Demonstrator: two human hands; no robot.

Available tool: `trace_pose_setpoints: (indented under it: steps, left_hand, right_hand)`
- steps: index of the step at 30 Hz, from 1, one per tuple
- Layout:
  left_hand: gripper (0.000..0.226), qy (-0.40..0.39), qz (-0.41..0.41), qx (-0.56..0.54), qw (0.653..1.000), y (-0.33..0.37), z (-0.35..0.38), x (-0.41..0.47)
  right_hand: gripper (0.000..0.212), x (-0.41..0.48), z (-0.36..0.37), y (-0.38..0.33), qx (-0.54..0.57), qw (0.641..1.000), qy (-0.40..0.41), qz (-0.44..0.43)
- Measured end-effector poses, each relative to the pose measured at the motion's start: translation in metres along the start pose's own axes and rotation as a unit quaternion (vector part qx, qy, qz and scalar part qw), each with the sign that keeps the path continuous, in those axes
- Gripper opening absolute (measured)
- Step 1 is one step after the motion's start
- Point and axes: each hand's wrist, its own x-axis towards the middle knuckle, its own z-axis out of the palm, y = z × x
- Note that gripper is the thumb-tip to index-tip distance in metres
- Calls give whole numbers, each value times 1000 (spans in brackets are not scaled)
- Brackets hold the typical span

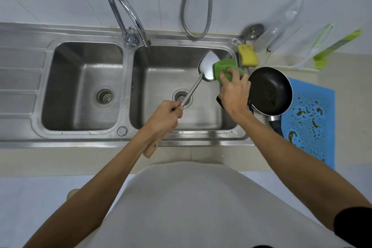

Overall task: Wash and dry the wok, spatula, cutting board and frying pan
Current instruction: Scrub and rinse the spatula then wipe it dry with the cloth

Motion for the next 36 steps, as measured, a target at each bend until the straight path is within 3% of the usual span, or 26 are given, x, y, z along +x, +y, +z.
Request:
trace_pose_setpoints:
  steps: [3, 7, 10, 11, 14, 17, 18, 21, 24, 25, 28, 32, 36]
  left_hand:
    - [24, 1, -2, 8, 1000, -2, 7, 2]
    - [26, 1, 6, 39, 999, -3, 9, 4]
    - [27, 1, 19, 72, 997, -5, 8, 10]
    - [28, 1, 22, 86, 996, -5, 7, 11]
    - [27, 5, 28, 81, 996, -3, 3, 15]
    - [25, 8, 43, 99, 994, -1, 1, 17]
    - [24, 9, 46, 109, 993, -1, 0, 17]
    - [25, 19, 43, 96, 994, 0, -3, 19]
    - [27, 16, 37, 58, 998, 6, -3, 20]
    - [26, 15, 32, 44, 998, 7, -4, 21]
    - [24, 12, 19, 15, 1000, 5, -7, 21]
    - [24, -1, 10, -8, 1000, 4, -6, 23]
    - [24, 26, 12, -46, 999, 0, -6, 20]
  right_hand:
    - [46, -11, 7, -1, -16, 991, -7, -130]
    - [38, 5, 3, 2, 11, 999, 25, -35]
    - [44, 5, 4, 0, -28, 987, 6, -158]
    - [45, 11, 2, 5, -31, 986, -4, -166]
    - [52, 22, -5, 6, -25, 998, 23, -61]
    - [54, 18, -3, 0, -56, 982, 12, -179]
    - [53, 23, -4, 4, -61, 982, 0, -180]
    - [55, 32, -8, 2, -39, 998, 8, -52]
    - [56, 17, -1, -2, -62, 986, -19, -153]
    - [56, 17, -1, 3, -60, 987, -28, -148]
    - [52, 18, -2, 7, -21, 1000, -11, -10]
    - [57, 4, 5, 1, -39, 991, -46, -118]
    - [53, 18, -3, 11, -4, 999, -48, 23]
